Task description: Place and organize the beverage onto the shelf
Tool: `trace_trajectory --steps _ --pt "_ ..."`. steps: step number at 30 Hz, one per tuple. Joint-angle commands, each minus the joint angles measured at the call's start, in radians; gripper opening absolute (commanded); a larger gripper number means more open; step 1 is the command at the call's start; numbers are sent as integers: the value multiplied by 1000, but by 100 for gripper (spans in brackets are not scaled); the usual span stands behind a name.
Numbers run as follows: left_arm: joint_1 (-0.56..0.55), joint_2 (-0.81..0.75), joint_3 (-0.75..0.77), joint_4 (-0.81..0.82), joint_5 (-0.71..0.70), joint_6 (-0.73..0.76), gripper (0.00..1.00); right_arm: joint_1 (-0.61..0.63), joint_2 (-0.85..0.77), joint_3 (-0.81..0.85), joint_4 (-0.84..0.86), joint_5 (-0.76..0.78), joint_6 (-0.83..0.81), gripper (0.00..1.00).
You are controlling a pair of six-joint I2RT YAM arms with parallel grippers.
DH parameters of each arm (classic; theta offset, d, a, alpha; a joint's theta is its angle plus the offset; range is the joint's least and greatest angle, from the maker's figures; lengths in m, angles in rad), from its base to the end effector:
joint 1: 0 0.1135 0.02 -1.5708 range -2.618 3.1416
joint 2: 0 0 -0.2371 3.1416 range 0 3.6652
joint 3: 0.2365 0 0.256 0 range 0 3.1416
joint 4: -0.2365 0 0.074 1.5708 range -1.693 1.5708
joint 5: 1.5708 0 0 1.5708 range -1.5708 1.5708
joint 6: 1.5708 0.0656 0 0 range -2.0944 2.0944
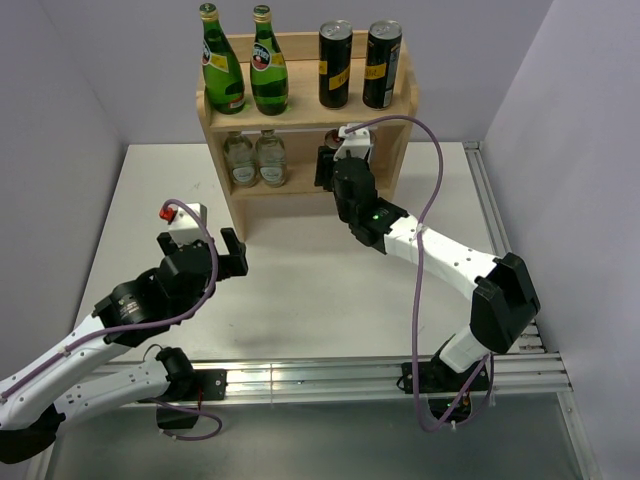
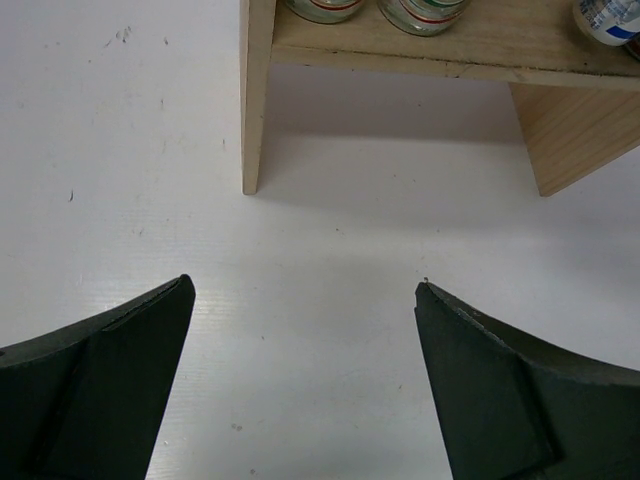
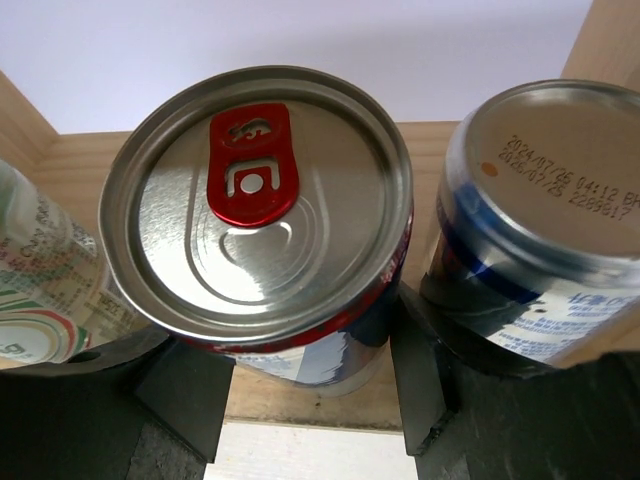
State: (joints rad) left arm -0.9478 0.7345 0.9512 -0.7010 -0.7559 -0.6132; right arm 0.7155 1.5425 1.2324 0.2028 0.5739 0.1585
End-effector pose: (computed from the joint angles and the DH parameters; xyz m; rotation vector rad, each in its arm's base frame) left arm 0.1427 -0.1215 0.3278 -0.1308 1.9211 -0.2673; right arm 0.3230 0.2335 0.3179 -0.0323 1.6637 0.1813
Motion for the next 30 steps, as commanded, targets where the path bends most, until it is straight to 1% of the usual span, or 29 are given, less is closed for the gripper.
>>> trace_trajectory --steps 1,7,18,19,20,21,22,23,25,26,30 --pt "4 -11 -6 21 9 6 99 -31 -15 41 69 59 -8 0" --pt "4 -7 -6 21 9 6 99 -50 -36 7 64 106 -1 0" --pt "4 -10 -6 21 9 4 99 -59 -10 -10 41 106 26 1" --pt "4 -9 -8 21 9 6 99 -60 -5 -7 37 106 27 7" --pt "4 -9 -8 21 9 6 99 -60 -2 -4 29 107 30 17" --pt "4 -9 -6 21 7 6 99 -60 1 -4 27 104 33 41" --pt "4 -6 -6 21 7 6 99 -60 2 -7 26 104 35 52" --pt "4 -6 -6 21 7 6 99 -60 2 -8 23 103 39 66" --pt "4 -7 -6 21 7 6 99 -60 2 -11 21 101 44 72" --pt "4 -7 -6 21 6 6 99 -60 2 -11 18 100 46 78" --pt "4 -10 -6 21 6 6 99 -60 2 -7 10 93 50 82"
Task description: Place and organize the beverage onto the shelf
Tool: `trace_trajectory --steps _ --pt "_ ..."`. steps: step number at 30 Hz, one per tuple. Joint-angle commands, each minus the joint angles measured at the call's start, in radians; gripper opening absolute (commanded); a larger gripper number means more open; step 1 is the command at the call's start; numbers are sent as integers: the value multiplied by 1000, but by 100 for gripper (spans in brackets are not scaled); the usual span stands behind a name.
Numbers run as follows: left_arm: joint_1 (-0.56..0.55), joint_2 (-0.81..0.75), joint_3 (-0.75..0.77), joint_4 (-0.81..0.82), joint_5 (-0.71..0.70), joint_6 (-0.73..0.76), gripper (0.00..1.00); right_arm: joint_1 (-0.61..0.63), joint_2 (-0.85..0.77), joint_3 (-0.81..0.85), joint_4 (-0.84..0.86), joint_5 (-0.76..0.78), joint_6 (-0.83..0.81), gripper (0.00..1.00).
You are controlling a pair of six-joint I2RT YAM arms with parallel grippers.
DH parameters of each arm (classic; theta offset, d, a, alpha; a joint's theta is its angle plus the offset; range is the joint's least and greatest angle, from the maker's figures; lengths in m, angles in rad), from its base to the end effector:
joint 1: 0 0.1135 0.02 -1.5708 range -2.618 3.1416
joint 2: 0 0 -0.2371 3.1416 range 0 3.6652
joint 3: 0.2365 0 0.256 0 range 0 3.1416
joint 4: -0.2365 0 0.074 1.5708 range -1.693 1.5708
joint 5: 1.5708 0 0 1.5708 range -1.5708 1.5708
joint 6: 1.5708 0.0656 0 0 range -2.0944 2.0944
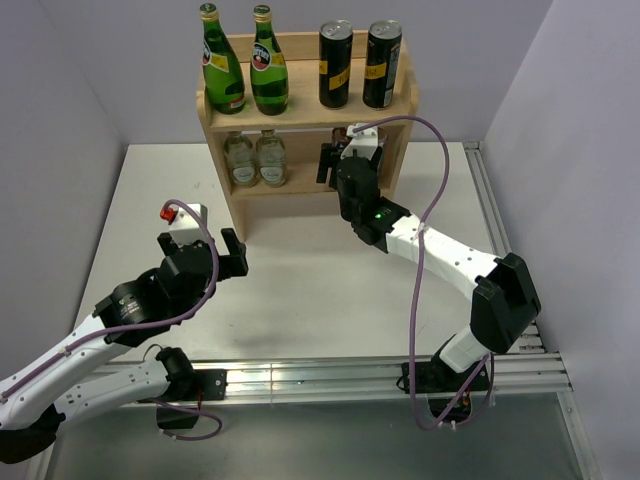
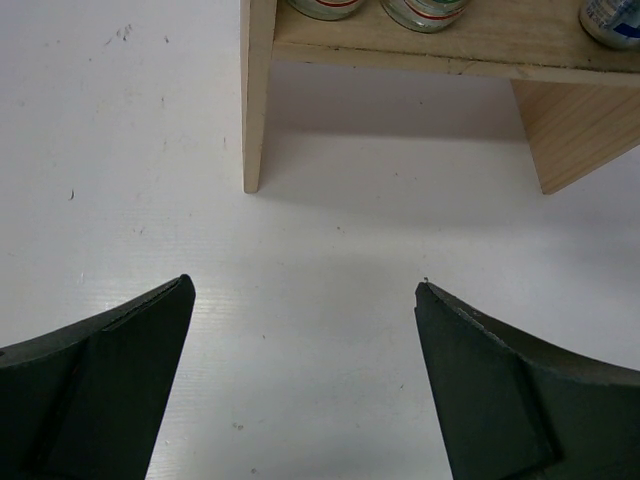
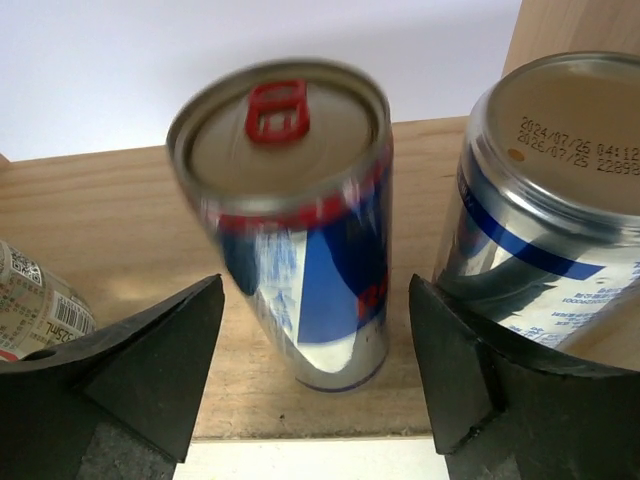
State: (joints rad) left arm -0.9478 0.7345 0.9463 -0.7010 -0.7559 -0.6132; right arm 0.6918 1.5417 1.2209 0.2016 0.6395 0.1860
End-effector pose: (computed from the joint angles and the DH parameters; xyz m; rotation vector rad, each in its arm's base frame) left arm 0.1428 -0.1217 0.3262 -0.1286 1.9243 -0.2634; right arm 0.3283 0.2211 0.3139 0.0548 1.6669 0.1238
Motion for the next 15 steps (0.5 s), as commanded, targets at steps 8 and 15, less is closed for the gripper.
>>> trace_trajectory --steps 8,15 --pt "4 -9 -1 23 4 7 99 -35 -8 -6 -2 0 50 84" --pt "4 -3 0 21 3 7 99 -18 -41 -44 -14 -26 78 92"
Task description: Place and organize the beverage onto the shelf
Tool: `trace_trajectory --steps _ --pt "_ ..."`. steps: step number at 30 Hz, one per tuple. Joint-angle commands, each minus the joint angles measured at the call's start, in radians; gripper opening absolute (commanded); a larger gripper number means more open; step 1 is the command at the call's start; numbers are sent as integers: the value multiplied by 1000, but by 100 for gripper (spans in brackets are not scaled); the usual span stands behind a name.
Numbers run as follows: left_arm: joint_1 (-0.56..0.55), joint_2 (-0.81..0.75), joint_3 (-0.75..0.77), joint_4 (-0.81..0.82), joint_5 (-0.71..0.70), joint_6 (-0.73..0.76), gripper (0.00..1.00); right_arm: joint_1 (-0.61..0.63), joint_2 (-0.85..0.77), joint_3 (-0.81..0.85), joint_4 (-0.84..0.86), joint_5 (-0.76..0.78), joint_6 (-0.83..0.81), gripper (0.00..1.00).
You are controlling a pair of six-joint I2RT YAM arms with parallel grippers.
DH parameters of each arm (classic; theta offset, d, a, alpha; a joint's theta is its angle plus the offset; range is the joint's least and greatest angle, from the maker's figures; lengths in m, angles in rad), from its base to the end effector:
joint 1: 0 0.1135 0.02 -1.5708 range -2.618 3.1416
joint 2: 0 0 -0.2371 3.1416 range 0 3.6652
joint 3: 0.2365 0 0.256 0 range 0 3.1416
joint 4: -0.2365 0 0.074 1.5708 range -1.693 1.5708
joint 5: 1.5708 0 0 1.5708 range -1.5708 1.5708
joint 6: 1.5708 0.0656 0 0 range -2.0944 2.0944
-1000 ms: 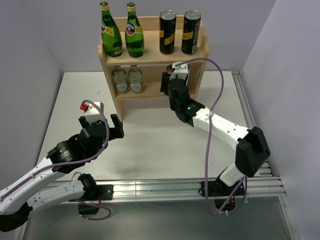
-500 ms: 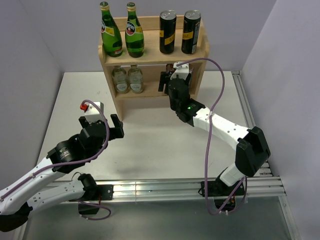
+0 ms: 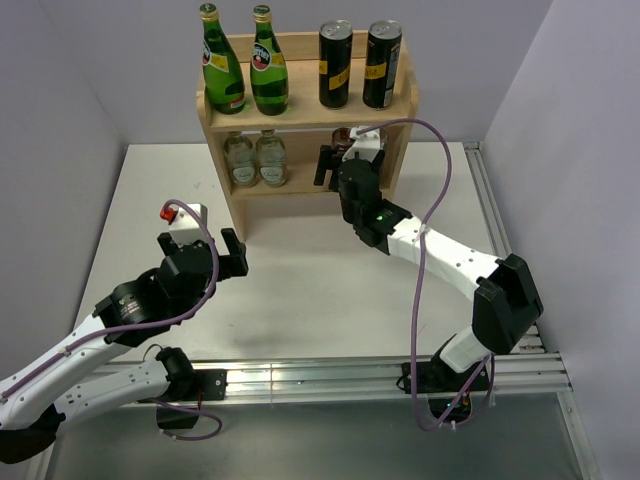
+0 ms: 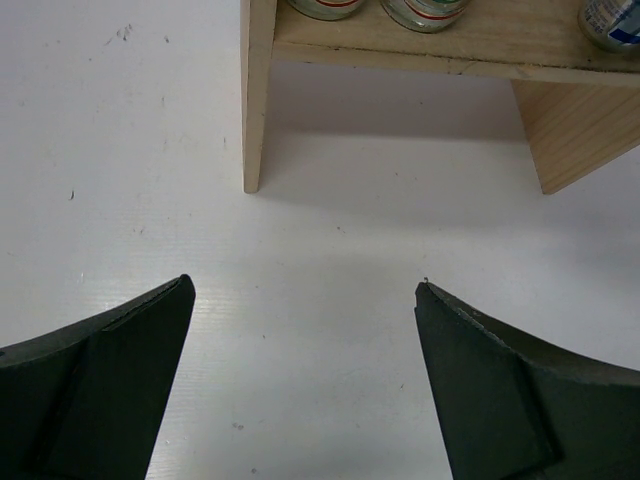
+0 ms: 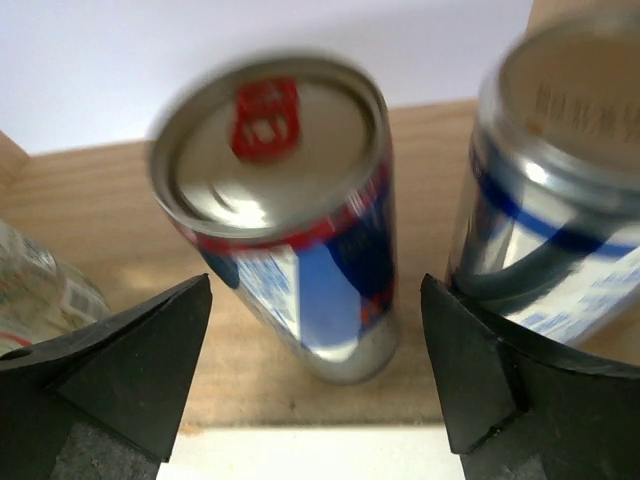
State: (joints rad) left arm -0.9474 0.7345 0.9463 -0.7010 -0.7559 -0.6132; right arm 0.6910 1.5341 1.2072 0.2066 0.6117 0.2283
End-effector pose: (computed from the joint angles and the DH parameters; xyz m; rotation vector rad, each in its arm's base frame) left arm 0.1429 -0.1217 0.3262 -0.1290 1.9243 -0.2632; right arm 0.3269 0.2215 0.3120 0.0695 1.6708 0.1775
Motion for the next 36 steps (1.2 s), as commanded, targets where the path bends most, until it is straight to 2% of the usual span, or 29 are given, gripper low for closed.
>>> trace_trajectory --steps 1,8,12,15,19,20,24,28,36 --pt "6 -4 -1 21 3 7 99 -13 -41 -46 -22 3 40 93" --pt "6 -6 0 21 1 6 99 34 -175 -165 -45 -20 132 94" --pt "6 -4 -1 20 0 6 99 129 -294 -297 -62 -10 187 94" --pt "6 -4 -1 21 0 7 99 220 -423 -356 -131 74 232 98" --pt "6 -1 0 23 1 7 99 364 -630 -353 -339 213 284 100" --pt "7 -1 0 23 1 10 99 381 -662 -345 -370 256 283 100" --pt "9 0 2 21 -5 7 99 404 -822 -299 -450 263 238 100" --pt "12 6 2 17 -13 3 99 406 -955 -301 -394 221 128 100" --pt "25 26 2 15 -17 1 99 406 -957 -304 -372 139 56 100"
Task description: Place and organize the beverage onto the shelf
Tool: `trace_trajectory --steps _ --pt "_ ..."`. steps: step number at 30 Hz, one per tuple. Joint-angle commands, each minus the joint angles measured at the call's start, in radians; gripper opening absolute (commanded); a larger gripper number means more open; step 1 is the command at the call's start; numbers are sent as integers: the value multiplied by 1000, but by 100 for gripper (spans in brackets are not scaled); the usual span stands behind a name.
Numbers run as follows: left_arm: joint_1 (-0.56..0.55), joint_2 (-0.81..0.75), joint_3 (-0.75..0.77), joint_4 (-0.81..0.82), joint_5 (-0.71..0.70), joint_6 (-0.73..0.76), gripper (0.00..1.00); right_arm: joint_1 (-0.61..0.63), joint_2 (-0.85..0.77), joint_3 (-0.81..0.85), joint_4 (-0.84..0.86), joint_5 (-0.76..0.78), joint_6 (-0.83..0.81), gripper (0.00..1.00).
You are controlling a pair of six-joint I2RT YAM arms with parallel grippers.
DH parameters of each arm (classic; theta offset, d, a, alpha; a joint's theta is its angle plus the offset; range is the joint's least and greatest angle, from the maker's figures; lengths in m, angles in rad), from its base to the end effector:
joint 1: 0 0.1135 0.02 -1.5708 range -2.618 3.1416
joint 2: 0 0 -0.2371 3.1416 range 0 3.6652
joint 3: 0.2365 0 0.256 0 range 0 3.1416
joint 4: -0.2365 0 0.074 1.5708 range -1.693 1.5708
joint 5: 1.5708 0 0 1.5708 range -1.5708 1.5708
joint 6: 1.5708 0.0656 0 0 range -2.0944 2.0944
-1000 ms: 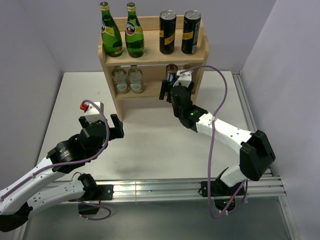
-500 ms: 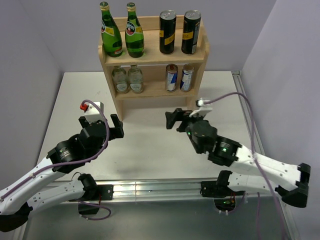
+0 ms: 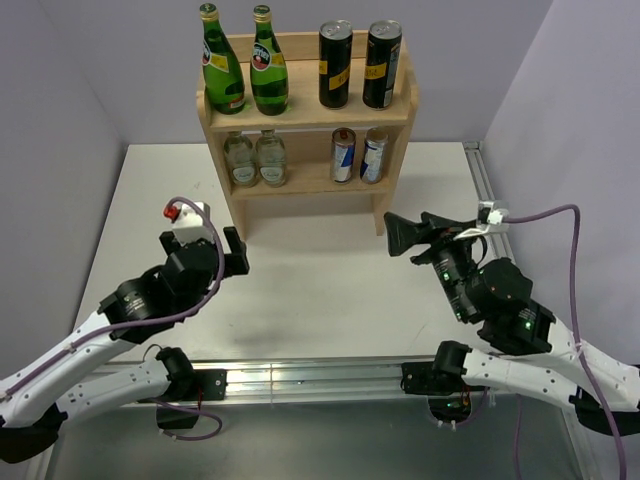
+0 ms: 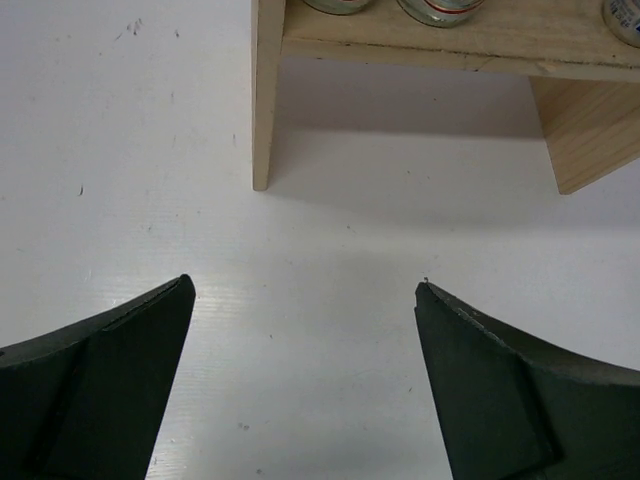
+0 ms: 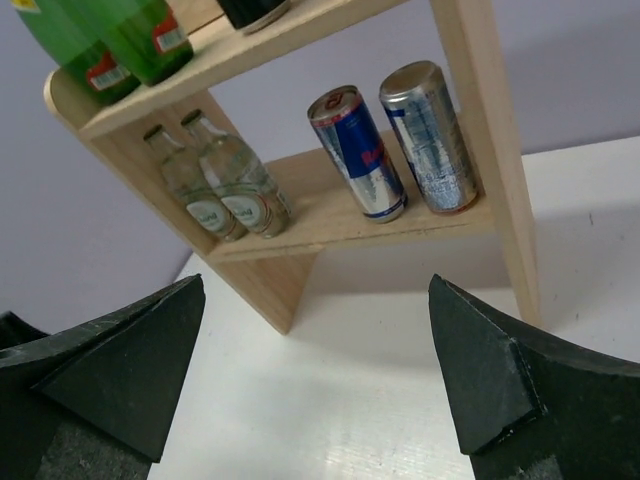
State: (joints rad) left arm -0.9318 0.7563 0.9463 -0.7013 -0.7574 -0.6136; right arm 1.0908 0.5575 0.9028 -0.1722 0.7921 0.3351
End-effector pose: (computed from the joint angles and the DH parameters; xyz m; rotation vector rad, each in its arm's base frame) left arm 0.1475 -0.1230 0.3226 -0.1354 1.9367 -0.2342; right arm 0.1111 0.1123 0.4003 0.1239 1.4735 0.6117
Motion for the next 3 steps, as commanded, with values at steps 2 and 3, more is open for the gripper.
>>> trace_trajectory --steps 2,3 --pt "14 11 0 20 -13 5 99 4 12 -27 28 -51 -45 100" --pt "19 14 0 22 -11 6 99 4 18 -28 19 -50 -36 100"
